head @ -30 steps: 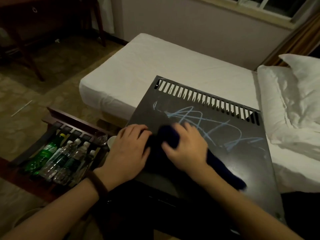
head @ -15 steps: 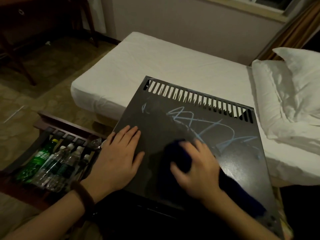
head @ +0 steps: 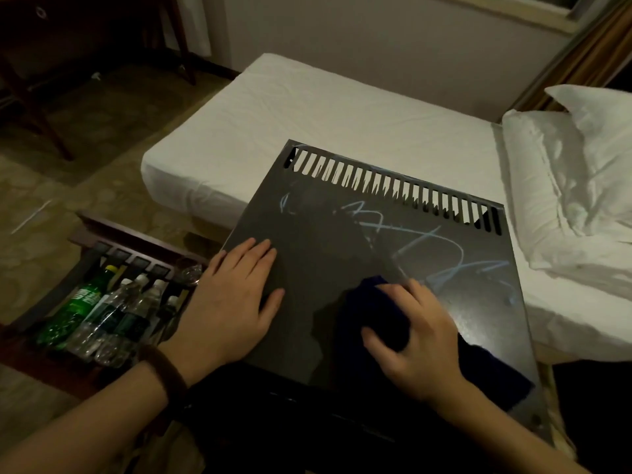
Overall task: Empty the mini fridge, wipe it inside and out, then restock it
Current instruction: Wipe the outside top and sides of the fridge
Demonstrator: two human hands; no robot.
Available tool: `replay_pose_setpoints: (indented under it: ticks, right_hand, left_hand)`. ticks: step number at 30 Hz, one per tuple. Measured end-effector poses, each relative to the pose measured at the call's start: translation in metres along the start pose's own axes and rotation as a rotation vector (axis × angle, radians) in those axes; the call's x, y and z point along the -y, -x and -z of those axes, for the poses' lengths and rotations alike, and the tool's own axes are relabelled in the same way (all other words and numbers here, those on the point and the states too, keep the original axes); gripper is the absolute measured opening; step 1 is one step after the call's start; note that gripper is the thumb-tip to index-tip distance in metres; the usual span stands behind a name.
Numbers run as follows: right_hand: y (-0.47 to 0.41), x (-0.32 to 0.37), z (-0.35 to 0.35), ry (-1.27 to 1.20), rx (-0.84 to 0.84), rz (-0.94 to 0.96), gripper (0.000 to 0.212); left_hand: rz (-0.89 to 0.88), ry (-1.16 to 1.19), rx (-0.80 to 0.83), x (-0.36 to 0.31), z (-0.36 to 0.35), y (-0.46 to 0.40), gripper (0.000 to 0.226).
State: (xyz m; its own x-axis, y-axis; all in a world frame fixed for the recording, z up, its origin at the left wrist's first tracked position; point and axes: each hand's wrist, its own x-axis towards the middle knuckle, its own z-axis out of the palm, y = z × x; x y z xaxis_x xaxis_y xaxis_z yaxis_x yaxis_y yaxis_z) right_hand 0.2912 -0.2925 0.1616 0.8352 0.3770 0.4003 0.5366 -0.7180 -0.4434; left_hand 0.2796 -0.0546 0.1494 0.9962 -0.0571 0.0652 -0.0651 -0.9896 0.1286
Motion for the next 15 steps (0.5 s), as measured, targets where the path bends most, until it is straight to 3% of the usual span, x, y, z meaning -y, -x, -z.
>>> replay_pose_setpoints:
  ticks: [2, 7, 12, 15]
  right_hand:
    - [-0.030, -0.010, -0.009, 0.055, -0.016, 0.003, 0.043]
    - [-0.127, -0.032, -0.042, 0.148, -0.046, -0.264, 0.040]
    - [-0.041, -0.010, -0.014, 0.100, -0.059, -0.142, 0.050]
    - [0.018, 0.002, 0.010, 0.009, -0.016, -0.012, 0.042]
  left_hand:
    - [0.002, -0.013, 0.003, 0.000, 0.000, 0.000, 0.067]
    - [-0.006, 0.031, -0.006, -0.001, 0.001, 0.001, 0.072]
    - [-0.008, 0.005, 0.003, 0.001, 0.001, 0.001, 0.075]
    - [0.003, -0.036, 0.013, 0.001, -0.001, 0.000, 0.068]
